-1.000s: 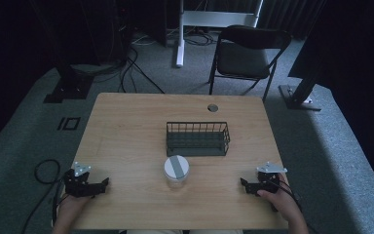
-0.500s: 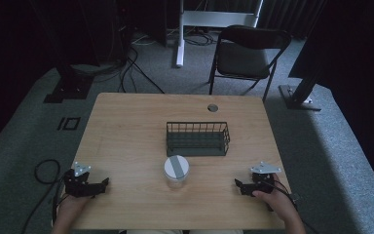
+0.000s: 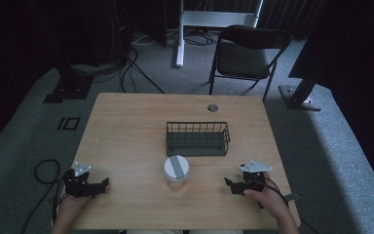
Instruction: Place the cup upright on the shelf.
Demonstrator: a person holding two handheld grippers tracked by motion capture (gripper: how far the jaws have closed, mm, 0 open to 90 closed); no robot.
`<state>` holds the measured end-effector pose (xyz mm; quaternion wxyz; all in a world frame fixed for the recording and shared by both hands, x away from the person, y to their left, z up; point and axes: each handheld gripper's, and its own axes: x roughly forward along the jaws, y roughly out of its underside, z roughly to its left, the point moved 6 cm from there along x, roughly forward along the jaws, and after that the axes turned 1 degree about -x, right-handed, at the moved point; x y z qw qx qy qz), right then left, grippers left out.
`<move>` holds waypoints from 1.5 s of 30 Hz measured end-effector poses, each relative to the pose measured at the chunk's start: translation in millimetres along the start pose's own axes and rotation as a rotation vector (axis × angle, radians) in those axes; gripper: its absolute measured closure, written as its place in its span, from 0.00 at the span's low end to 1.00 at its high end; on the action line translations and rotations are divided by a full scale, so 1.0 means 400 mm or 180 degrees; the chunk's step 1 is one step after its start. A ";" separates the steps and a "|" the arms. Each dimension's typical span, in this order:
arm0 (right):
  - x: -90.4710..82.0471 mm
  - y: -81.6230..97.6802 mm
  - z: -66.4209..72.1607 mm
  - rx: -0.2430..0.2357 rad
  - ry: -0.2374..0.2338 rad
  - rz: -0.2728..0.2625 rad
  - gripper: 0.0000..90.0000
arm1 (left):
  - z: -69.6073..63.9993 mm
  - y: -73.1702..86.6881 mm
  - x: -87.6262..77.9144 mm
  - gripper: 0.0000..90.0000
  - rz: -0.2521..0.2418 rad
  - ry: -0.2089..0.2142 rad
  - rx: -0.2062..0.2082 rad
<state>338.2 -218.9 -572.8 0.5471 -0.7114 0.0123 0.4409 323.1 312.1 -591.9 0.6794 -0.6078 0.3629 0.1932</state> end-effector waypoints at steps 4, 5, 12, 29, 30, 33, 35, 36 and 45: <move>0.009 -0.009 0.022 -0.0065 -0.0065 0.0005 0.12 | 0.000 0.000 0.000 0.00 0.0001 0.0000 0.0001; 0.009 -0.012 0.028 -0.0079 -0.0088 -0.0002 0.12 | 0.000 0.000 0.000 0.00 0.0002 0.0000 0.0001; 0.012 -0.042 0.078 -0.0178 -0.0248 -0.0083 0.12 | 0.000 0.000 0.000 0.00 0.0000 0.0000 0.0000; 0.048 -0.084 0.182 -0.0412 -0.0614 -0.0159 0.12 | 0.000 0.000 0.000 0.00 0.0001 0.0000 0.0000; 0.051 -0.085 0.187 -0.0424 -0.0632 -0.0163 0.12 | 0.000 0.000 0.000 0.00 0.0002 0.0000 0.0001; 0.055 -0.088 0.198 -0.0441 -0.0675 -0.0170 0.12 | 0.000 0.000 0.000 0.00 0.0002 0.0000 0.0000; 0.062 -0.092 0.212 -0.0486 -0.0716 -0.0177 0.12 | 0.000 0.000 0.000 0.00 0.0002 0.0001 0.0002; 0.063 -0.093 0.215 -0.0496 -0.0723 -0.0173 0.12 | 0.000 0.000 0.000 0.00 0.0001 -0.0001 0.0001; 0.080 -0.108 0.263 -0.0552 -0.0866 -0.0226 0.12 | 0.000 0.000 0.000 0.00 0.0000 0.0000 0.0001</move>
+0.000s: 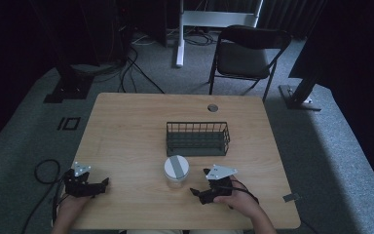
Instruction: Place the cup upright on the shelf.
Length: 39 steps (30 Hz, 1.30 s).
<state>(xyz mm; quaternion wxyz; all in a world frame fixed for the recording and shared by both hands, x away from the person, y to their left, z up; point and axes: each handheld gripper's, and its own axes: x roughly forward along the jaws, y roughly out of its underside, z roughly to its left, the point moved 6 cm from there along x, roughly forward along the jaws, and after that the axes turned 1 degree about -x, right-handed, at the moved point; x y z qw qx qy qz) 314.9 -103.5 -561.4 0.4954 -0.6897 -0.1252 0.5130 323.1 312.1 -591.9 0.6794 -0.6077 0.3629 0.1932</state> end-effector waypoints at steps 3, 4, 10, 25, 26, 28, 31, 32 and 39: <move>0.012 -0.010 0.012 -0.0009 -0.0036 -0.0050 0.12 | 0.000 0.000 0.000 0.00 0.0000 0.0000 -0.0001; 0.016 -0.014 0.015 -0.0008 -0.0041 -0.0073 0.12 | 0.000 0.000 0.000 0.00 0.0000 0.0000 -0.0001; 0.037 -0.030 0.025 0.0039 -0.0019 -0.0127 0.12 | 0.000 0.000 0.000 0.00 0.0001 0.0000 0.0000; 0.094 -0.052 0.070 0.0253 -0.0043 -0.0248 0.12 | 0.000 0.000 0.000 0.00 0.0002 0.0000 0.0001; 0.098 -0.053 0.070 0.0300 -0.0014 -0.0270 0.12 | 0.000 0.000 0.000 0.00 0.0000 0.0000 0.0000; 0.106 -0.054 0.072 0.0330 0.0039 -0.0311 0.12 | 0.000 0.000 0.000 0.00 0.0000 0.0000 0.0000; 0.114 -0.058 0.073 0.0354 0.0096 -0.0389 0.12 | 0.000 0.000 0.000 0.00 -0.0001 0.0001 -0.0001; 0.117 -0.061 0.073 0.0323 0.0101 -0.0423 0.12 | 0.000 0.000 0.000 0.00 0.0002 0.0001 0.0000; 0.126 -0.074 0.071 0.0433 0.0175 -0.0544 0.12 | 0.000 0.000 0.000 0.00 0.0001 0.0001 -0.0001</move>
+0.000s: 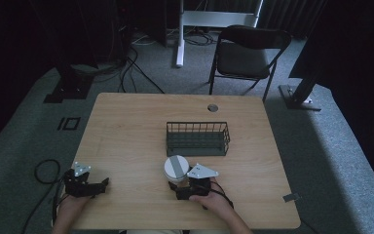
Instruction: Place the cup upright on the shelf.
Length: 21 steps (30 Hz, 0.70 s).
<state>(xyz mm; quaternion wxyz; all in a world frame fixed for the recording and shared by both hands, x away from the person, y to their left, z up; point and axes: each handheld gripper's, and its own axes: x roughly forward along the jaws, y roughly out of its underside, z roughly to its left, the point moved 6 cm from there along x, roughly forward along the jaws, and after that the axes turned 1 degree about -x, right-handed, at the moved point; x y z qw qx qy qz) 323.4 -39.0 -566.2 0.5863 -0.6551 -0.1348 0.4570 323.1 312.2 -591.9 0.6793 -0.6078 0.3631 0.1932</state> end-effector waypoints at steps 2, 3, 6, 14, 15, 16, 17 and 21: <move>0.002 -0.004 0.002 0.0003 0.0040 -0.0055 0.12 | 0.000 0.000 0.000 0.00 -0.0001 0.0000 0.0000; 0.004 -0.006 0.004 0.0001 0.0044 -0.0076 0.12 | 0.000 0.000 0.000 0.00 -0.0001 0.0000 0.0000; 0.009 -0.009 0.010 0.0025 0.0082 -0.0113 0.12 | 0.000 0.000 0.000 0.00 0.0001 0.0000 0.0001; 0.015 -0.018 0.014 0.0107 0.0176 -0.0231 0.12 | 0.000 0.000 0.000 0.00 -0.0001 -0.0001 0.0000; 0.016 -0.019 0.016 0.0104 0.0197 -0.0244 0.12 | 0.000 0.000 0.000 0.00 -0.0001 0.0000 0.0000; 0.018 -0.019 0.017 0.0112 0.0216 -0.0250 0.12 | 0.000 0.000 0.000 0.00 0.0002 -0.0001 0.0001; 0.019 -0.019 0.018 0.0129 0.0236 -0.0263 0.12 | 0.000 0.000 0.000 0.00 -0.0001 0.0000 0.0000; 0.023 -0.019 0.023 0.0108 0.0305 -0.0285 0.14 | 0.000 0.000 0.000 0.00 -0.0001 -0.0001 0.0000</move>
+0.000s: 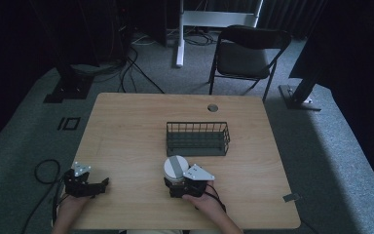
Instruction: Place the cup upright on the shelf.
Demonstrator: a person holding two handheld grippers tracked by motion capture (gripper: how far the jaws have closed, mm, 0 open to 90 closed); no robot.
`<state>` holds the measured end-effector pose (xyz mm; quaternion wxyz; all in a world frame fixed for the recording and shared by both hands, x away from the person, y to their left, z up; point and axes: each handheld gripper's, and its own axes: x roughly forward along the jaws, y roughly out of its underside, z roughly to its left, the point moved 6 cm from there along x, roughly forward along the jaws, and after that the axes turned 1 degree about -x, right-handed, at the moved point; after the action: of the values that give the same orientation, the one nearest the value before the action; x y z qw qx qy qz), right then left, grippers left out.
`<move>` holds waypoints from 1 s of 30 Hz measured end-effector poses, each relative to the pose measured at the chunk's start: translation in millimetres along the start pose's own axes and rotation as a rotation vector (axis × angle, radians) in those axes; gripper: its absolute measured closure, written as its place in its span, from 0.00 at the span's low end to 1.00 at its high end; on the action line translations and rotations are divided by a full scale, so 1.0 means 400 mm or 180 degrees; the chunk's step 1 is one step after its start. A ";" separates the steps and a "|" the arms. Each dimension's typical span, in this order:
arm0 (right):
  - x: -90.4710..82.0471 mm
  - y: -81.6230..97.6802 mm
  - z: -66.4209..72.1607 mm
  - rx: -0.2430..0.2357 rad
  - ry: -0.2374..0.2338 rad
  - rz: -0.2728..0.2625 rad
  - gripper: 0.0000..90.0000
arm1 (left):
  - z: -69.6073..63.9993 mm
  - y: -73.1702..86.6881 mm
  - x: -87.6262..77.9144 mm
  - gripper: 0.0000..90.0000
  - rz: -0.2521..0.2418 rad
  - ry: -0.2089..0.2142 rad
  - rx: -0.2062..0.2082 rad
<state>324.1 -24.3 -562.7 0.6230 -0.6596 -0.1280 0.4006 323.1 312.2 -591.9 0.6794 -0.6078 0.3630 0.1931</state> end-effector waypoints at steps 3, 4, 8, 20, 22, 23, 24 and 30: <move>0.002 0.001 -0.001 0.0003 0.0070 0.0025 0.17 | 0.000 0.000 0.000 0.00 0.0000 -0.0001 0.0001; 0.002 0.001 -0.001 0.0003 0.0092 0.0027 0.17 | 0.000 0.000 0.000 0.00 0.0004 -0.0001 0.0001; 0.003 -0.001 0.004 -0.0084 0.0156 0.0019 0.19 | 0.000 0.000 0.000 0.00 0.0000 0.0000 0.0000; -0.001 -0.011 0.016 -0.0148 0.0043 0.0124 0.20 | 0.000 0.000 0.000 0.00 0.0002 0.0000 0.0000; -0.001 -0.013 0.019 -0.0147 0.0017 0.0137 0.20 | 0.000 0.000 0.000 0.00 0.0003 0.0000 0.0001; -0.001 -0.015 0.021 -0.0168 0.0005 0.0145 0.20 | 0.000 0.000 0.000 0.00 -0.0001 0.0000 0.0000; -0.002 -0.017 0.023 -0.0163 0.0009 0.0132 0.20 | 0.000 0.000 0.000 0.00 0.0000 0.0000 0.0000; -0.004 -0.035 0.025 -0.0162 -0.0020 0.0111 0.20 | 0.000 0.000 0.000 0.00 0.0002 0.0000 -0.0001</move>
<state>320.9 -15.2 -548.1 0.5985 -0.6761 -0.1286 0.4100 323.0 312.2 -591.9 0.6793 -0.6078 0.3631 0.1933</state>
